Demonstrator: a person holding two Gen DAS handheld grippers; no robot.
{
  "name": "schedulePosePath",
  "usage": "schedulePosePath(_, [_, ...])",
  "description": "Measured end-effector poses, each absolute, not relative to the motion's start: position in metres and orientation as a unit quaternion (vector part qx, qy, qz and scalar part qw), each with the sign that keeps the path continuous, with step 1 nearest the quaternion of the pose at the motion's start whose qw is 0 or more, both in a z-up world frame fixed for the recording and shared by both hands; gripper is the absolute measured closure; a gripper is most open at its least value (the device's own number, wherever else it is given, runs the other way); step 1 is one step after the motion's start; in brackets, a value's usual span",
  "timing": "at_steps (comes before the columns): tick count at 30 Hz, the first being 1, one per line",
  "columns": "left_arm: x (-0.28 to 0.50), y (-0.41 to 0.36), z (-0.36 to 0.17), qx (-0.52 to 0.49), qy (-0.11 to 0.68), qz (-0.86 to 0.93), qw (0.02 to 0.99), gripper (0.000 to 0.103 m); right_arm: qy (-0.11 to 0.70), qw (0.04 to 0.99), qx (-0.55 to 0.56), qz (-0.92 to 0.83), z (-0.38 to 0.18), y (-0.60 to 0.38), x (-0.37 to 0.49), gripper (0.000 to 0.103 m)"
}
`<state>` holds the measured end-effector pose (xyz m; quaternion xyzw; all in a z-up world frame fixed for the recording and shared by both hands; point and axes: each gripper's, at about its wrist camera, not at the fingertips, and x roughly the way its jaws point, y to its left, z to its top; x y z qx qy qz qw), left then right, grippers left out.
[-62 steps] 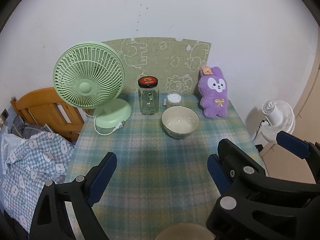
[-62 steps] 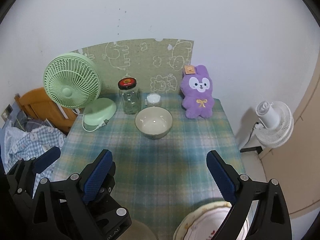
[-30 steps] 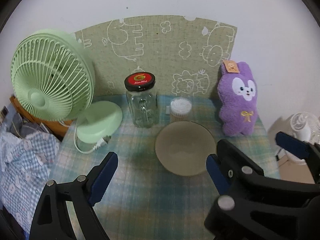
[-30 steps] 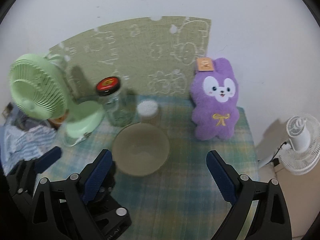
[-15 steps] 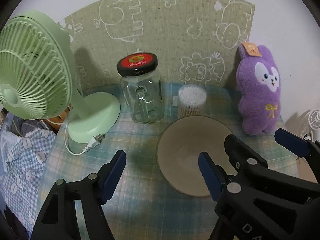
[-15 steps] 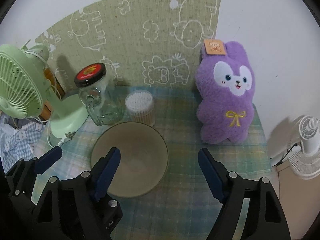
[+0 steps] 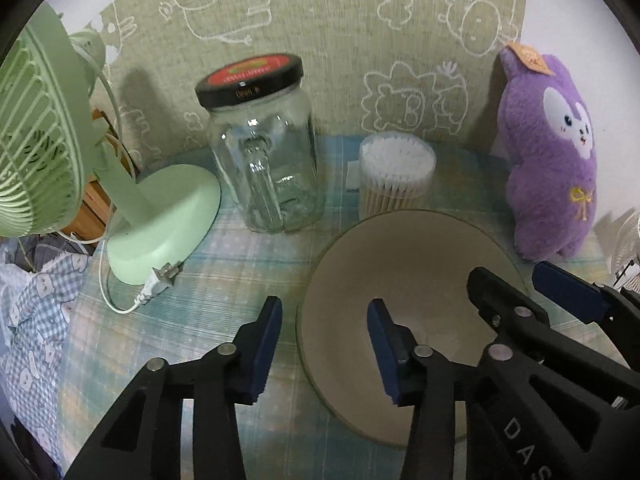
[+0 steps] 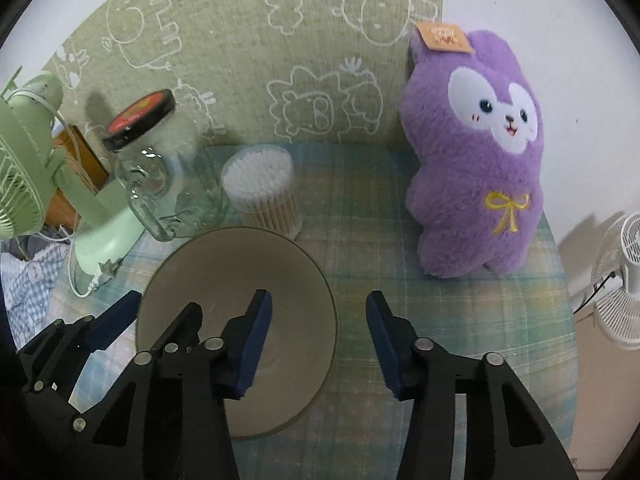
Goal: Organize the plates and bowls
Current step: 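Close both grippers on the rim of the blue-patterned bowl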
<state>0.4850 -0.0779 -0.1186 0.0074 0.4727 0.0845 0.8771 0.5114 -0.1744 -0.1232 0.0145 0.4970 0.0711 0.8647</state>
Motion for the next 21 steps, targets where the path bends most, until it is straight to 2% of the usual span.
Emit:
schedulePosePath(4, [0.488, -0.079, -0.126, 0.008, 0.476, 0.078, 0.876, 0.063, 0.504, 0.861, 0.014, 0.067, -0.131, -0.175, 0.514, 0.060])
schedulePosePath(6, [0.490, -0.079, -0.130, 0.006, 0.482, 0.076, 0.873, 0.069, 0.508, 0.859, 0.014, 0.066, -0.135, -0.176, 0.516, 0.061])
schedulePosePath(9, [0.491, -0.078, -0.134, 0.000, 0.488, 0.080, 0.869, 0.072, 0.514, 0.855, 0.018, 0.066, -0.139, -0.175, 0.518, 0.062])
schedulePosePath(12, [0.492, -0.076, -0.139, 0.000, 0.492, 0.087, 0.867, 0.079, 0.518, 0.853, 0.017, 0.068, -0.142, -0.174, 0.520, 0.070])
schedulePosePath(16, [0.489, -0.075, -0.142, 0.000, 0.496, 0.081, 0.865, 0.080, 0.522, 0.850, 0.021, 0.073, -0.144, -0.173, 0.522, 0.078])
schedulePosePath(21, [0.489, -0.074, -0.144, -0.001, 0.498, 0.076, 0.864, 0.080, 0.523, 0.848, 0.021, 0.077, -0.144, -0.171, 0.523, 0.080])
